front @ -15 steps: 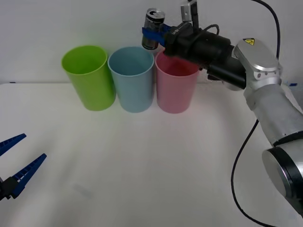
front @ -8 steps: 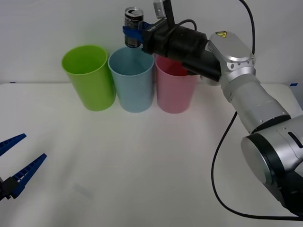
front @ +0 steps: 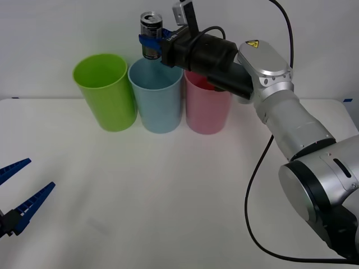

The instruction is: Grasp the object on the table and drop it into the matching bin: aluminum can to the light blue bin, PET bottle to the pink bin.

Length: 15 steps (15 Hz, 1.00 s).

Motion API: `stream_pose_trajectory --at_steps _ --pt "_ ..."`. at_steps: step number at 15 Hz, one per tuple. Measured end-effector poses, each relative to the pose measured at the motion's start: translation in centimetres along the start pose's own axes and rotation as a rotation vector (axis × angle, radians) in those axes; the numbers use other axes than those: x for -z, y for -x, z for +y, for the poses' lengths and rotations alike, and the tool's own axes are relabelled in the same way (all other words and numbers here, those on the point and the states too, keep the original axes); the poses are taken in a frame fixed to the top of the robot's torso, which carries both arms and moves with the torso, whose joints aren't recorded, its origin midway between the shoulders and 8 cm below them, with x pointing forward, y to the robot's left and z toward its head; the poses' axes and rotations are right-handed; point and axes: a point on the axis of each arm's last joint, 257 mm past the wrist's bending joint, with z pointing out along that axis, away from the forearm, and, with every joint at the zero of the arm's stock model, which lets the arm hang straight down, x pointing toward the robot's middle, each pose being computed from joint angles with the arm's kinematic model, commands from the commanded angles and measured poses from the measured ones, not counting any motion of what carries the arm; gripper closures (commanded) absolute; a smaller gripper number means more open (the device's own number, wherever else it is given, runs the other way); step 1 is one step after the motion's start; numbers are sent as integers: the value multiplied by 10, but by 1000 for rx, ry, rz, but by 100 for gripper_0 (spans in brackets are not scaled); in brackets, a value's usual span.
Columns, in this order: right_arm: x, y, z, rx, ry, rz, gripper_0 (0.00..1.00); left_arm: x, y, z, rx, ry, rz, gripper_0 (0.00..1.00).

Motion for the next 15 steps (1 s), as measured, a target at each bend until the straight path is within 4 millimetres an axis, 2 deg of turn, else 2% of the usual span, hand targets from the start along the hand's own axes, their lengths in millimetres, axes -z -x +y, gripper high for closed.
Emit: stream_pose_trajectory --at_steps 1,9,15 --pt "0 0 -1 12 -1 1 0 0 0 0 0 0 0 0" --pt "1 -2 -2 56 -4 2 0 0 0 0 0 0 0 0" --pt "17 -7 -14 61 -5 -1 0 0 0 0 0 0 0 0"
